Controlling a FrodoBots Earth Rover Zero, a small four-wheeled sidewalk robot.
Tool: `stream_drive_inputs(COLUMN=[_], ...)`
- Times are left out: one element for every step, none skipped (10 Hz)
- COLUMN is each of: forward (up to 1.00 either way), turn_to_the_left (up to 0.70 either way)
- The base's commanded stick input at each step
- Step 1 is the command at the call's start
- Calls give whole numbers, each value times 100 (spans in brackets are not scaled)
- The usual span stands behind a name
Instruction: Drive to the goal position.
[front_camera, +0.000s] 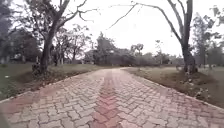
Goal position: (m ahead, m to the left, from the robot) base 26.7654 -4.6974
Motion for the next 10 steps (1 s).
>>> stream_drive_inputs(forward=[70, 70, 70, 70, 70, 70, 70, 70, 70, 70], turn_to_the_left=[0, 0, 0, 0, 0, 0, 0, 0, 0, 0])
